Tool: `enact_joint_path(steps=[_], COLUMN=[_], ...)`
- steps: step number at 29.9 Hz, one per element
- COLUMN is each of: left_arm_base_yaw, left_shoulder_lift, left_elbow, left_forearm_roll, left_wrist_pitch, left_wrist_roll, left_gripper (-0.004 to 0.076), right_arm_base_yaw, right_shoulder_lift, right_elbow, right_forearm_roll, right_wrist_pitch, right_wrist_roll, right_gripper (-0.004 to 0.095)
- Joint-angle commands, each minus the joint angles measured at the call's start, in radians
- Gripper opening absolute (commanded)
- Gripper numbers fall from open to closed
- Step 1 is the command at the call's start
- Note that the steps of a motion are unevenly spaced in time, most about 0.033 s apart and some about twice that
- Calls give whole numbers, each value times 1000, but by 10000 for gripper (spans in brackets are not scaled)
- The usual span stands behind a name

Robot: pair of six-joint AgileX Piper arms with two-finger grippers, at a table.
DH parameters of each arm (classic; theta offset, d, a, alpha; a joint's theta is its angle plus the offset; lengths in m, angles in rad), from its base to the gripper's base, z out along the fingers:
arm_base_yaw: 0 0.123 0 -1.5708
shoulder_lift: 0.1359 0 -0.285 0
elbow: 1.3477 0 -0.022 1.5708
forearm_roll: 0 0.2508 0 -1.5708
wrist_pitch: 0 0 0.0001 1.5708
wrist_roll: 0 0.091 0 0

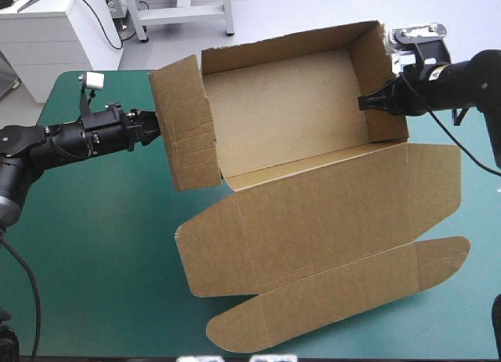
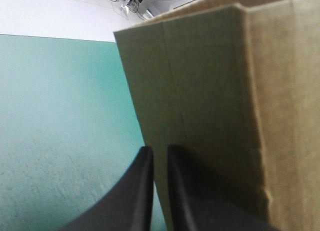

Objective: Fold the box

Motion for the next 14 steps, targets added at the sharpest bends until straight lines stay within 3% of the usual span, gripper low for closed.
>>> enact_joint_path(steps=[1, 6, 14], left_arm_base_yaw=[-18, -87, -105], left_shoulder_lift=[-31, -31, -31], left_elbow=[-39, -40, -50], left_forearm_roll=[-79, -81, -101], left_wrist_pitch=[94, 94, 94], left_wrist_roll=[-11, 16, 40], left_gripper=[204, 391, 496], right_arm_base_yaw=[3, 3, 3], right_shoulder_lift=[-34, -27, -15], right_elbow=[-28, -28, -28], right_forearm_roll=[12, 11, 11], right_wrist_pitch=[-80, -91, -104], right_wrist_roll=[33, 48, 51], right_gripper=[-17, -17, -17])
